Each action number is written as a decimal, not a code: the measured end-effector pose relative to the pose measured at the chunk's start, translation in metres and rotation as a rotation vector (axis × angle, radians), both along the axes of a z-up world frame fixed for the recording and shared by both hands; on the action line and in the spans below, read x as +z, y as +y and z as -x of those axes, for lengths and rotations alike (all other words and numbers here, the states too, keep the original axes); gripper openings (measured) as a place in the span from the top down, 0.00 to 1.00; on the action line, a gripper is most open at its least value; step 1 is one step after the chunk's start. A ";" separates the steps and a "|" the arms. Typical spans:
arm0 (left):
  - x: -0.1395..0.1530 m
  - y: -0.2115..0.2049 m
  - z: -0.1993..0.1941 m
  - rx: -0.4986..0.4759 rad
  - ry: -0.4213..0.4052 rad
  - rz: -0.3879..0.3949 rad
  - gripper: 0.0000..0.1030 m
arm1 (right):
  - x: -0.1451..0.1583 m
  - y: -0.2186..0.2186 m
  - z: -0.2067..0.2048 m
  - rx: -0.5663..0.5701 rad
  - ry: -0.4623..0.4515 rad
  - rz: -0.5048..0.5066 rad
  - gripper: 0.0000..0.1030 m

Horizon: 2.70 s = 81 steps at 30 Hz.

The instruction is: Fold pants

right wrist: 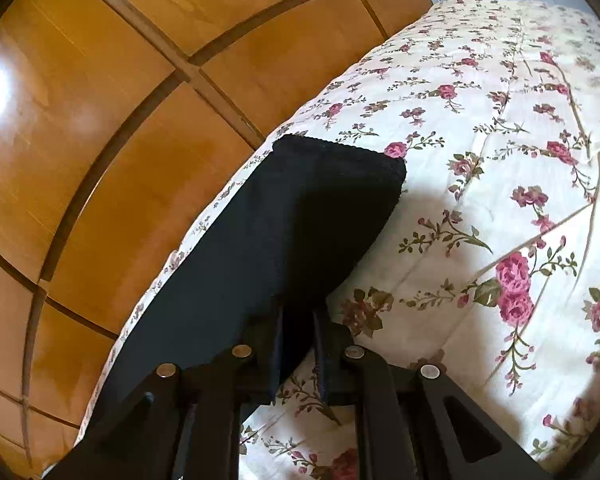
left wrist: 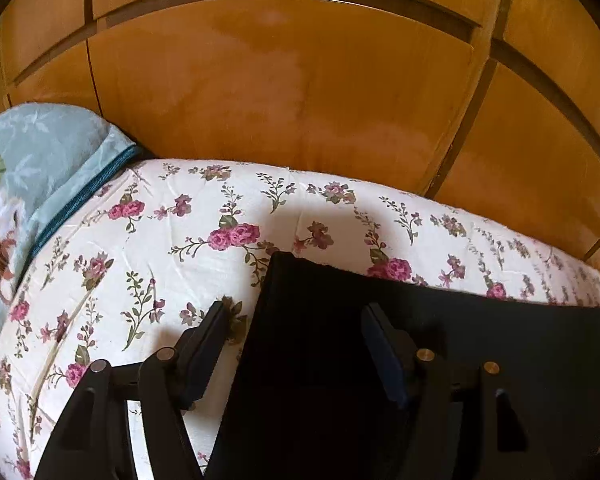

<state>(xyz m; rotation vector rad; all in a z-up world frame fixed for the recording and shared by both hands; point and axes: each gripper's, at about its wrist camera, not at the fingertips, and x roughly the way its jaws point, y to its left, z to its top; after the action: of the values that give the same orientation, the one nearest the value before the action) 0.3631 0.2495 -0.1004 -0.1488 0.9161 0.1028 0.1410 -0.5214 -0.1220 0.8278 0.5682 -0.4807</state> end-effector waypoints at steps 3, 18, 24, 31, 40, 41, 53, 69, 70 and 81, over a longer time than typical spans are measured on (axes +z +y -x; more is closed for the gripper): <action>0.001 -0.006 0.001 -0.033 -0.012 -0.003 0.56 | 0.001 0.001 0.000 -0.001 0.003 0.010 0.88; 0.028 -0.025 0.023 -0.034 -0.060 -0.087 0.87 | 0.001 0.005 0.005 -0.004 -0.006 0.015 0.88; 0.060 -0.029 0.055 -0.039 -0.120 -0.073 0.88 | 0.000 0.004 0.006 -0.007 -0.014 0.003 0.88; 0.090 -0.032 0.102 -0.057 -0.179 -0.032 0.88 | 0.014 0.008 -0.001 0.036 0.050 -0.006 0.59; 0.105 -0.038 0.158 -0.068 -0.240 0.015 0.88 | 0.054 0.052 0.027 -0.020 0.054 0.038 0.48; 0.105 -0.037 0.167 -0.066 -0.255 0.033 0.88 | 0.059 0.061 0.032 -0.017 0.041 0.043 0.47; 0.040 -0.038 0.266 0.020 -0.251 0.271 0.88 | 0.070 0.193 -0.033 0.532 0.050 0.033 0.44; 0.027 -0.038 0.287 0.035 -0.265 0.305 0.88 | 0.032 0.265 -0.169 0.551 0.223 -0.193 0.40; 0.028 -0.037 0.288 0.033 -0.267 0.305 0.88 | 0.029 0.263 -0.169 0.540 0.235 -0.195 0.47; 0.082 -0.006 0.295 0.105 -0.446 0.346 0.88 | 0.089 0.242 -0.070 0.738 0.001 -0.171 0.85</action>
<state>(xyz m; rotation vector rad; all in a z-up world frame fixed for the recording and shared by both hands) 0.0676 0.2435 -0.0188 -0.5204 0.4733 0.0056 0.2109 -0.2790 -0.0333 0.7162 0.8709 0.2460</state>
